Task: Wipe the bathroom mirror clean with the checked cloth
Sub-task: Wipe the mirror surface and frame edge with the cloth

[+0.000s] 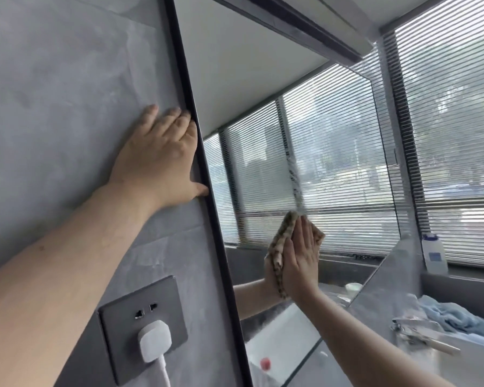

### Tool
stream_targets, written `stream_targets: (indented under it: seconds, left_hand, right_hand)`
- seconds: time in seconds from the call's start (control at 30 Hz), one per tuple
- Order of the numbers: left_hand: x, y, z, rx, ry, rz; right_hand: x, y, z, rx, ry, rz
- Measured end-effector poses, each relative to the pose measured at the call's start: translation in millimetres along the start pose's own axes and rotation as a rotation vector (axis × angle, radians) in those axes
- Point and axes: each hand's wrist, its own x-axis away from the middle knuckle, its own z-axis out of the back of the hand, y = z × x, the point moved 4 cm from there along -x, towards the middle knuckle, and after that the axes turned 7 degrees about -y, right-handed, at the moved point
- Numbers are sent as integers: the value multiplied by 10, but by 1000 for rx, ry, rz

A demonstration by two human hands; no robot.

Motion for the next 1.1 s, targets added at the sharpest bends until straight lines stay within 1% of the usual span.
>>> stream_targets:
  seconds: [0.1, 0.17, 0.23, 0.3, 0.33, 0.37, 0.47, 0.53, 0.6, 0.7, 0.77, 0.87, 0.93, 1.03, 1.1]
  left_hand:
    - [111, 73, -51, 3, 7, -8]
    - [166, 80, -69, 33, 52, -13]
    - [194, 77, -92, 63, 89, -20]
    - [207, 77, -118, 75, 99, -24]
    - [214, 78, -127, 79, 102, -25]
    - [224, 77, -134, 81, 109, -23]
    - [250, 80, -130, 81, 126, -21]
    - [262, 89, -128, 80, 124, -21]
    - [277, 106, -137, 71, 123, -20]
    - [358, 170, -180, 47, 105, -32]
    - [410, 227, -221, -8, 57, -37]
    - [436, 283, -244, -98, -26, -22]
    - [433, 297, -247, -145, -72, -5]
    - [427, 311, -249, -172, -102, 3]
    - [432, 315, -253, -170, -108, 2]
  right_hand:
    - [619, -60, -194, 40, 0, 162]
    - [978, -97, -300, 83, -12, 292]
    - [1108, -102, -308, 88, -22, 375]
    - [1022, -79, -270, 97, -32, 422]
    - [918, -52, -246, 105, -33, 404]
    - [778, -9, -209, 94, -28, 331]
    - [299, 270, -72, -45, -2, -85]
    - [92, 494, 13, -95, 31, -283]
    - [9, 616, 44, -90, 41, -360]
    - [42, 670, -7, -63, 40, -401]
    - [131, 631, -35, -49, 42, -408]
    - [432, 471, -82, -4, 30, -348]
    - [681, 282, -132, 23, -3, -241]
    - [988, -71, -244, 60, -82, 18]
    - [1102, -297, -320, 111, -87, 212]
